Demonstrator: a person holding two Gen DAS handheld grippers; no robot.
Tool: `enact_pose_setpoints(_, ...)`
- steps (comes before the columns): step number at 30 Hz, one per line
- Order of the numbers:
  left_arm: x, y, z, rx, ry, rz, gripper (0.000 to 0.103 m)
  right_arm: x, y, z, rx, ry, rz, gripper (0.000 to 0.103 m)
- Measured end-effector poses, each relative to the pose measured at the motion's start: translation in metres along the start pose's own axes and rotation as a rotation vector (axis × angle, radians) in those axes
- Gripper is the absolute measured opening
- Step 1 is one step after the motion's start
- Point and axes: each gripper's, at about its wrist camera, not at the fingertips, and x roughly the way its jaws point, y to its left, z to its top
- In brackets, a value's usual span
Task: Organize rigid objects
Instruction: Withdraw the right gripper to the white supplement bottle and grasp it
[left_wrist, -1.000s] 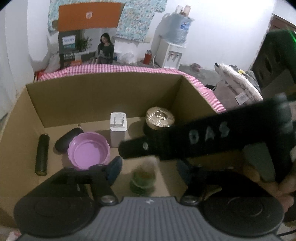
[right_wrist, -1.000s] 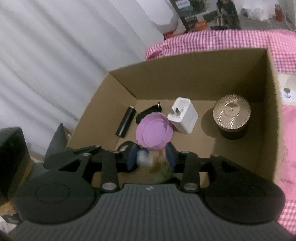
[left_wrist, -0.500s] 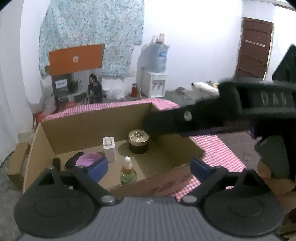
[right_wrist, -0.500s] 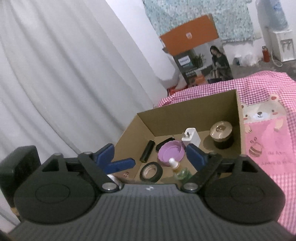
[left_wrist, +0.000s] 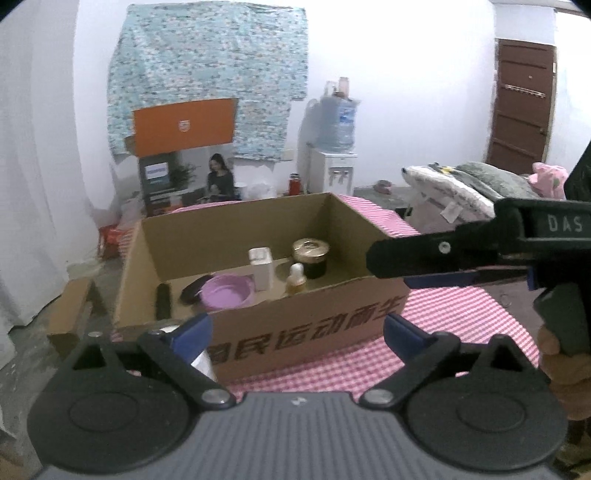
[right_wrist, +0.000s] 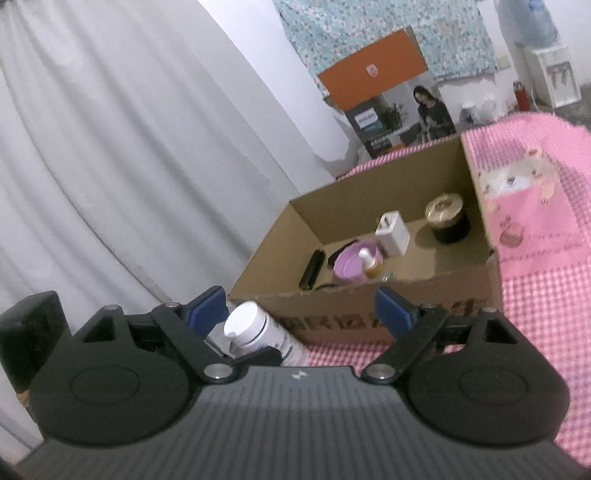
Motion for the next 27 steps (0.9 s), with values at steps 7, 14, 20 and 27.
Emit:
enact_pose_setpoints(7,-0.01,0.025,-0.019,-0.051,0.004,0.099,0.1,0.023,0.004,-0.014,0.027,0.061,0.023,0.088)
enact_pose_setpoints(14,0.004,0.046,-0.032,-0.097,0.018,0.182,0.1,0.067,0.017,-0.017,0.029,0.163,0.082,0.088)
enact_pose_setpoints(20,0.031,0.06,-0.042,-0.103,0.073,0.25,0.097,0.109,0.027,-0.016,0.058,0.234,0.119,0.087)
enact_pose_setpoints(27,0.051,0.071,-0.046,-0.129,0.112,0.221,0.074,0.146,0.037,-0.019,0.058,0.273,0.106,0.076)
